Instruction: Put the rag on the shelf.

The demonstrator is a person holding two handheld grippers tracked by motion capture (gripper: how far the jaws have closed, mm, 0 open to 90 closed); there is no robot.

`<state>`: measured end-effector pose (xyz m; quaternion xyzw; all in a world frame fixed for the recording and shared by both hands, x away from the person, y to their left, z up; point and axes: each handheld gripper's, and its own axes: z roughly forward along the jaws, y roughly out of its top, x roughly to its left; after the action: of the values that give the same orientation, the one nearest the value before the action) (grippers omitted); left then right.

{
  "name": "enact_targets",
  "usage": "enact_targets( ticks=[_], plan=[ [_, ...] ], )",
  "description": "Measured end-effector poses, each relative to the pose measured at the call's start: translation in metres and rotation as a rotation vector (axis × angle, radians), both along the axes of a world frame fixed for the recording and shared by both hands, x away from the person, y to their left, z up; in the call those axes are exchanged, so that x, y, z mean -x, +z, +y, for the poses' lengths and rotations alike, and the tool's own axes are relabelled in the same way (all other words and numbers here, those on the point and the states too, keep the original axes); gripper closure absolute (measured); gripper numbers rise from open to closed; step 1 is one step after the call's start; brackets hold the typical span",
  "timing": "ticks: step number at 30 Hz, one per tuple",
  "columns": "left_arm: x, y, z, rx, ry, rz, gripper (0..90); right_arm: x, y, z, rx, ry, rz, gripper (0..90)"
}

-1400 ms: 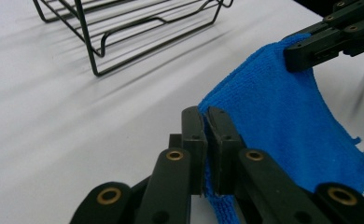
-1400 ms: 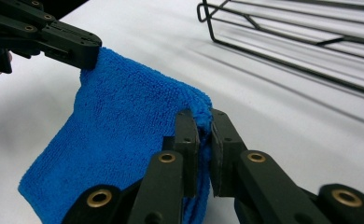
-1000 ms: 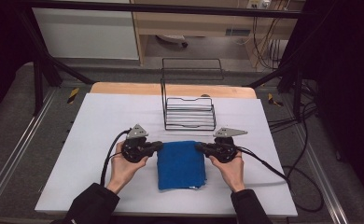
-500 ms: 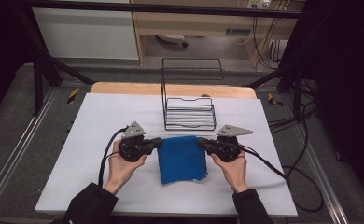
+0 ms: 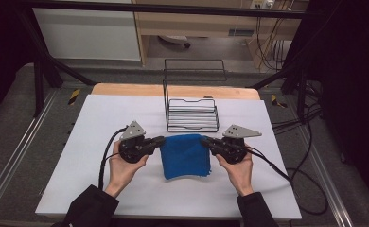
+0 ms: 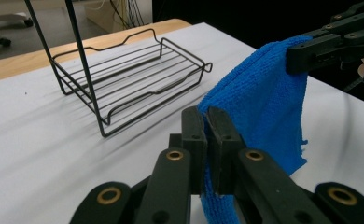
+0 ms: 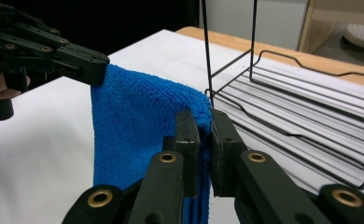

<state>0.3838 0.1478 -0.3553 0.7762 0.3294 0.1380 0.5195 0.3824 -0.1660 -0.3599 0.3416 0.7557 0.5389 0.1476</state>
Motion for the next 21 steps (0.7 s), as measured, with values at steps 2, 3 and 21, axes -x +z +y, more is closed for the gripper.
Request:
enact_targets(
  ticks=[2, 3, 21],
  plan=[
    [0.0, 0.002, 0.0, 0.005, 0.003, -0.009, 86.1, 0.002, 0.003, 0.0, -0.003, 0.001, -0.012, 84.0],
    [0.001, 0.003, 0.0, 0.005, 0.003, -0.014, 86.1, 0.002, 0.004, 0.0, -0.004, -0.002, -0.014, 84.0],
    [0.001, 0.027, -0.007, 0.052, 0.012, -0.108, 86.1, 0.011, 0.028, -0.006, -0.021, -0.037, -0.114, 84.0]
  ],
)
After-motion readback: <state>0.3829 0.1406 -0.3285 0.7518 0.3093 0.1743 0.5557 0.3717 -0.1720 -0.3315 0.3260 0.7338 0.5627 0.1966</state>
